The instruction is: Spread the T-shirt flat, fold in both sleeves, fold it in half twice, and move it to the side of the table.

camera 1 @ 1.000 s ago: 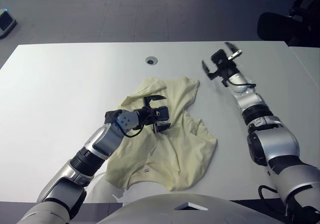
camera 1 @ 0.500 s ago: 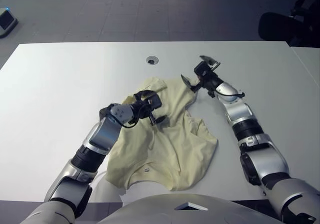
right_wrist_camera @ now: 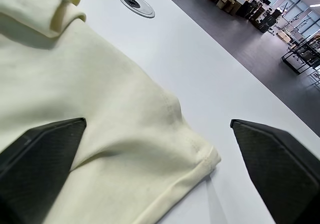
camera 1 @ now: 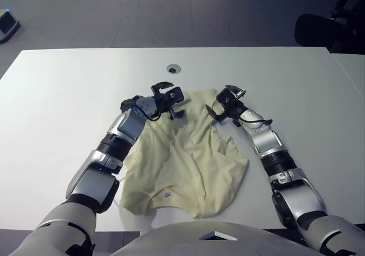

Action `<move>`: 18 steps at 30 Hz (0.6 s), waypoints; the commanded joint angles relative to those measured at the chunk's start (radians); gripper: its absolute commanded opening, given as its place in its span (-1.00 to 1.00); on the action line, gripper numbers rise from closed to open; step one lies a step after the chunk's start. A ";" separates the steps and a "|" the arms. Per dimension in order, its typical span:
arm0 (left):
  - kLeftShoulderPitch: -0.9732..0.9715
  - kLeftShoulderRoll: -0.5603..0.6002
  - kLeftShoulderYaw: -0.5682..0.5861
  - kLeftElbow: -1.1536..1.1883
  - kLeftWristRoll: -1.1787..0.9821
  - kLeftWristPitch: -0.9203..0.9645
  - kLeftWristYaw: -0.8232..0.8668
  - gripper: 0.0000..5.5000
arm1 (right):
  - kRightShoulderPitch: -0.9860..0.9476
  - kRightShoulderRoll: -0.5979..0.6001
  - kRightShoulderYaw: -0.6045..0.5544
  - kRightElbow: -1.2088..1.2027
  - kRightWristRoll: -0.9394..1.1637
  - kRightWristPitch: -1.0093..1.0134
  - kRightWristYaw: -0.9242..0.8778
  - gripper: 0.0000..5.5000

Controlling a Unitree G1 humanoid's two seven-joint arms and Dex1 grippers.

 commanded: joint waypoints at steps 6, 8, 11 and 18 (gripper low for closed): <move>-0.143 -0.036 0.044 0.332 0.031 -0.087 0.129 0.96 | 0.012 -0.004 0.015 -0.006 -0.008 0.006 0.004 0.96; -0.170 -0.022 0.060 0.406 0.033 -0.104 0.150 0.96 | 0.012 -0.007 0.015 -0.005 -0.008 0.005 0.005 0.96; -0.203 0.007 0.091 0.479 0.022 -0.130 0.156 0.96 | 0.013 -0.009 0.014 -0.004 -0.008 0.005 0.003 0.96; -0.241 0.008 0.237 0.527 -0.131 -0.081 -0.004 0.96 | 0.015 -0.017 0.012 -0.002 -0.010 0.003 -0.001 0.96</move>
